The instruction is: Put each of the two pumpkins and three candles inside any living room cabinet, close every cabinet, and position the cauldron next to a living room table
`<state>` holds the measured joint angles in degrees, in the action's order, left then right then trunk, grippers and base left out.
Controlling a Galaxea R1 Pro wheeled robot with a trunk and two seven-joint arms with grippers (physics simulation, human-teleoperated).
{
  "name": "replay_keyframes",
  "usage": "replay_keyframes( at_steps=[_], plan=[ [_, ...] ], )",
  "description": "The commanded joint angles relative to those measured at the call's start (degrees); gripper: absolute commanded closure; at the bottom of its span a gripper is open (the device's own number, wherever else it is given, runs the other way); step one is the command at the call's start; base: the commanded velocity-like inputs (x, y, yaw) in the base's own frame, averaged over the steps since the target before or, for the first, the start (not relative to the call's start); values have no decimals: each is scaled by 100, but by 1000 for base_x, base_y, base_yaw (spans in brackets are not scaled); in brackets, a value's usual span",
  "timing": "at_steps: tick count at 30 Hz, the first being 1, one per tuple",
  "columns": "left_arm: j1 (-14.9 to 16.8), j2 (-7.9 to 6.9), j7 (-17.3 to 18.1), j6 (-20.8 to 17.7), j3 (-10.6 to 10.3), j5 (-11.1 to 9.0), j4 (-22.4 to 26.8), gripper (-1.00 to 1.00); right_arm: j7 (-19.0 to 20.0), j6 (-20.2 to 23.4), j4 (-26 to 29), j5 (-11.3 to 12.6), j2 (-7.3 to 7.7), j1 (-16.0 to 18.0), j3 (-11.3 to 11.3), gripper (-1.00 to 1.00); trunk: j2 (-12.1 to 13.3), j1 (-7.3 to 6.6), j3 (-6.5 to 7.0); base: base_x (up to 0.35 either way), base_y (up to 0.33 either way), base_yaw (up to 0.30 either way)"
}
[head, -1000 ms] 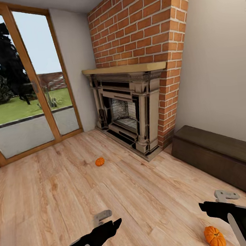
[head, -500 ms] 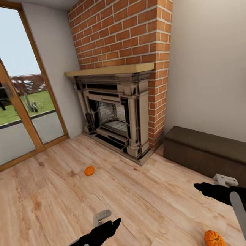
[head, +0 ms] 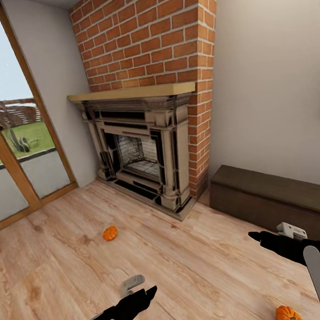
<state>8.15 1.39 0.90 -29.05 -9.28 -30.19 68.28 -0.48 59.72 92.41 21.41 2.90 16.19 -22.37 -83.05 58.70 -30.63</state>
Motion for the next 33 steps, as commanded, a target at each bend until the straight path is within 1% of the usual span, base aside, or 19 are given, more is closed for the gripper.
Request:
replay_keyframes(
  at_steps=[1, 5, 7, 10, 14, 17, 20, 21, 23, 24, 27, 29, 30, 33],
  plan=[
    [2, 1, 11, -27, 6, -15, -7, -100, -7, 28, 5, 15, -2, 6, -6, -100, -3, 2, -8, 250, 257, -219],
    [2, 1, 14, -30, 13, -20, -75, -100, -12, 28, 5, 19, -8, 7, -22, -100, -3, 2, -13, 251, 257, -239],
    [2, 2, 15, -30, 27, -22, -108, -100, -13, 28, 5, 31, -10, 7, -78, -100, -3, 2, -14, 250, 257, -256],
    [2, 2, 15, -31, 30, -22, -116, -100, -14, 28, 5, 37, -10, 7, -96, -100, -3, 2, -14, 250, 257, -260],
    [2, 2, 15, -31, 25, -21, -122, -100, -14, 28, -55, 42, -16, 9, -305, -100, -3, 2, -14, 251, 239, -262],
    [2, -3, 15, -31, 30, -19, -122, -100, -14, 28, -201, 44, -14, 27, -454, -100, -3, 2, -14, 251, 234, -262],
    [2, -9, 12, -31, 52, -13, -142, -100, -14, 28, -510, 49, -16, 168, -726, -100, -3, 2, -14, 250, 233, -262],
    [-1, -18, 15, -28, 64, -8, -192, -100, -14, 28, -762, 51, -20, 347, -936, -100, -3, 2, -14, 251, 233, -262],
    [-7, -33, 20, -26, 71, -12, -230, -100, -14, 28, -1039, 53, -24, 557, -1146, -100, -3, 2, -14, 251, 232, -262],
    [-31, -52, 26, -24, 78, -15, -263, -100, -14, 28, -1468, 56, -25, 845, -1443, -100, -3, 2, -14, 251, 232, -262],
    [-45, -65, 33, -23, 81, -14, -286, -100, -14, 28, -1766, 65, -26, 1044, -1730, -100, -3, 2, -14, 251, 230, -262],
    [-50, -69, 33, -23, 82, -14, -300, -100, -14, 28, -1878, 96, -28, 1131, -1883, -100, -3, 2, -15, 252, 223, -262],
    [-54, -72, 28, -22, 85, -14, -310, -100, -14, 28, -1952, 184, -39, 1194, -1982, -100, -3, 2, -17, 252, 217, -262],
    [-56, -75, 13, -22, 99, -13, -328, -100, -14, 28, -2018, 358, -86, 1249, -2067, -100, -3, 2, -21, 253, 214, -262]
  ],
)
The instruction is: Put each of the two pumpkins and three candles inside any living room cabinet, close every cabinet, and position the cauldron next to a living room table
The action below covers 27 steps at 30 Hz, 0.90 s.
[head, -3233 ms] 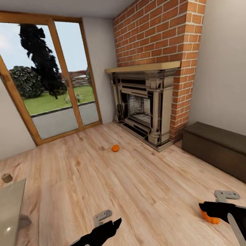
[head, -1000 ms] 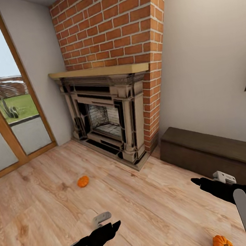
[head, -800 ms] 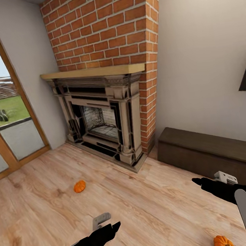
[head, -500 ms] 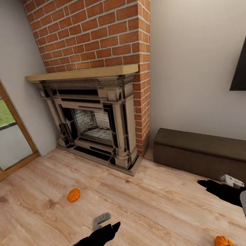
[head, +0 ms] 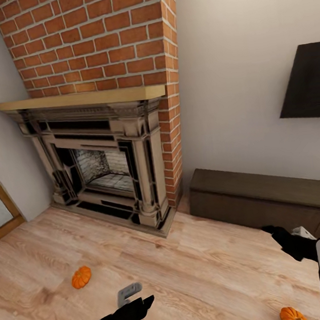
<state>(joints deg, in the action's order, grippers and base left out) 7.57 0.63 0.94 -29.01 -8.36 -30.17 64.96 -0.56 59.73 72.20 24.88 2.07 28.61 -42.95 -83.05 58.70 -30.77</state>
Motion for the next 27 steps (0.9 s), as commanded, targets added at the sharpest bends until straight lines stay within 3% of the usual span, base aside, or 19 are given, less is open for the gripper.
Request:
replay_keyframes(
  at_steps=[1, 10, 27],
  plan=[
    [1, 2, 6, -26, 24, -14, -8, -100, -6, 27, -8, 55, -24, 17, -27, -100, -3, 2, -8, 253, 208, -262],
    [-1, 9, 3, -34, 202, -23, -130, -100, -6, 27, -88, 218, -128, 55, -105, -100, -3, 2, -23, 262, 181, -262],
    [-2, 7, -3, -32, 211, -17, -179, -100, -6, 27, -137, 241, -128, 57, -221, -100, -3, 2, -26, 295, 136, -262]
  ],
)
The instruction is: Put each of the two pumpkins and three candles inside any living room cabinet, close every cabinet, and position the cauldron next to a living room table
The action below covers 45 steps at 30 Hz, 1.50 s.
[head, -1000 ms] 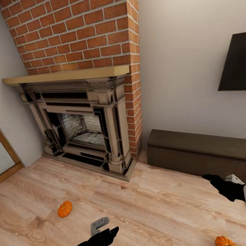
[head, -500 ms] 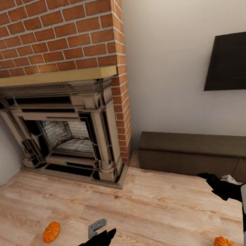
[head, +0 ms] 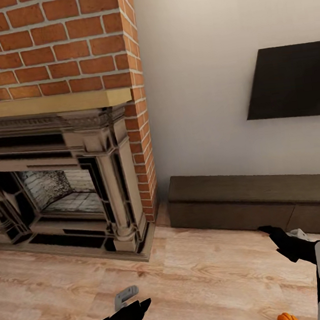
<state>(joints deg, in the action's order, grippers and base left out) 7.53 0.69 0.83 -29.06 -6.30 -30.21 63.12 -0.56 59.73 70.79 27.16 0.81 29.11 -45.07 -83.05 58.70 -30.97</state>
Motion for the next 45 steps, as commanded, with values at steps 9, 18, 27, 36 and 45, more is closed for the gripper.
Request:
replay_keyframes(
  at_steps=[9, 18, 27, 36, 45],
  plan=[
    [-471, -202, 36, -74, 376, -24, 476, -100, -6, 27, -99, 24, 26, 7, -19, -100, -3, 3, -6, 304, 130, -262],
    [-1286, -548, 25, -37, 731, 12, 754, -100, -7, 27, -117, 34, 45, 7, -19, -100, -3, 3, -6, 305, 142, -262],
    [-2486, -586, 33, 1257, 1181, -20, 713, -100, -6, 27, -126, 35, 9, 7, -19, -100, -3, 3, -6, 303, 191, -262],
    [-3162, -368, 1, 2219, 1245, -357, 535, -100, 49, 27, -146, 41, -5, -8, 39, -100, -3, 3, -6, 302, 192, -105],
    [-3265, -293, 48, 3370, 1232, -816, -630, -100, 355, 27, -525, 385, -2, -44, 42, -100, -3, 3, -6, 304, 138, -2]
  ],
)
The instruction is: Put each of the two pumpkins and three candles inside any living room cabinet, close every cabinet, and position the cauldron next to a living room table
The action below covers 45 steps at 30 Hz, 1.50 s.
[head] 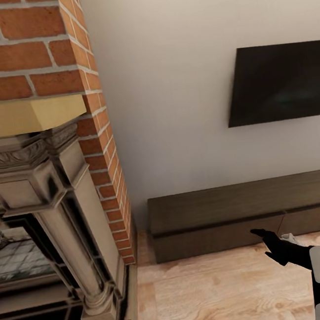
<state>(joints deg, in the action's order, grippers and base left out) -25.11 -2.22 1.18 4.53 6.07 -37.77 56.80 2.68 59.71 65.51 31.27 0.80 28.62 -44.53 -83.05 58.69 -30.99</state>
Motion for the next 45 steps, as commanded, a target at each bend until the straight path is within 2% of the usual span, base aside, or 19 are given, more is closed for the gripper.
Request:
replay_keyframes(
  at_steps=[1, 2, 5, 14, 24, 28, 29, 30, 31, 34, 36, 37, 40, 41, 45],
  plan=[
    [-1, 3, 13, 42, -6, -66, -20, -100, 93, -9, 2, 19, -1, 1, -9, -100, -2, 3, -5, 315, 20, 0],
    [-2, 14, 11, 127, -9, -82, -79, -100, 241, -113, -1, 143, 1, -10, -15, -100, -2, 3, -5, 318, -104, 0],
    [-2, 18, 13, 160, -9, -88, -99, -100, 284, -158, -12, 187, 0, -13, -20, -100, -2, 3, -5, 318, -133, 0],
    [-3, 26, 6, 180, -10, -87, -108, -100, 311, -171, -16, 203, 3, -15, -15, -100, -2, 3, -5, 311, -176, 26],
    [-3, 27, -3, 132, 4, -119, -187, -100, 312, -166, -24, 201, 38, -15, 13, -100, -2, 3, -5, 154, -111, 223],
    [-3, 8, 2, 123, 14, -579, -307, -100, 322, -139, -28, 209, 58, -13, 5, -100, -2, 3, -5, 17, -13, 83],
    [-3, 2, 4, 122, 14, -746, -327, -100, 323, -133, -28, 209, 60, -13, -2, -100, -2, 3, -5, 9, -7, 46],
    [-3, -25, 8, 121, 15, -1097, -358, -100, 326, -124, -28, 210, 62, -12, -17, -100, -43, 25, -23, 6, -4, 30],
    [-3, -37, 7, 120, 15, -1251, -371, -100, 326, -121, -29, 213, 62, -11, -23, -100, -83, 47, -40, 5, -4, 24],
    [-3, -92, 5, 87, 20, -1637, -435, -100, 328, -127, -29, 221, 56, -8, -45, -100, -203, 113, -94, 3, -2, 15],
    [-3, -125, -7, 56, 20, -1799, -460, -100, 349, -151, -29, 288, 49, -7, -58, -100, -283, 157, -130, 1, -1, 6],
    [-3, -125, -7, 56, 20, -1799, -460, -100, 349, -151, -29, 288, 49, -7, -58, -100, -323, 179, -148, 1, -1, 4],
    [-3, -135, -21, 27, 23, -1915, -464, -100, 349, -278, -2, 487, 42, -8, -57, -100, -444, 245, -202, 1, 0, 3],
    [7, -104, -69, 10, 22, -1968, -489, -100, 365, -623, 253, 1105, -20, -119, -167, -100, -484, 267, -217, 0, 0, -89],
    [17, -92, -189, 12, 14, -1963, -468, -100, 360, -652, 397, 1567, -167, -197, -217, -100, -644, 355, -281, 0, 0, -57]
  ],
)
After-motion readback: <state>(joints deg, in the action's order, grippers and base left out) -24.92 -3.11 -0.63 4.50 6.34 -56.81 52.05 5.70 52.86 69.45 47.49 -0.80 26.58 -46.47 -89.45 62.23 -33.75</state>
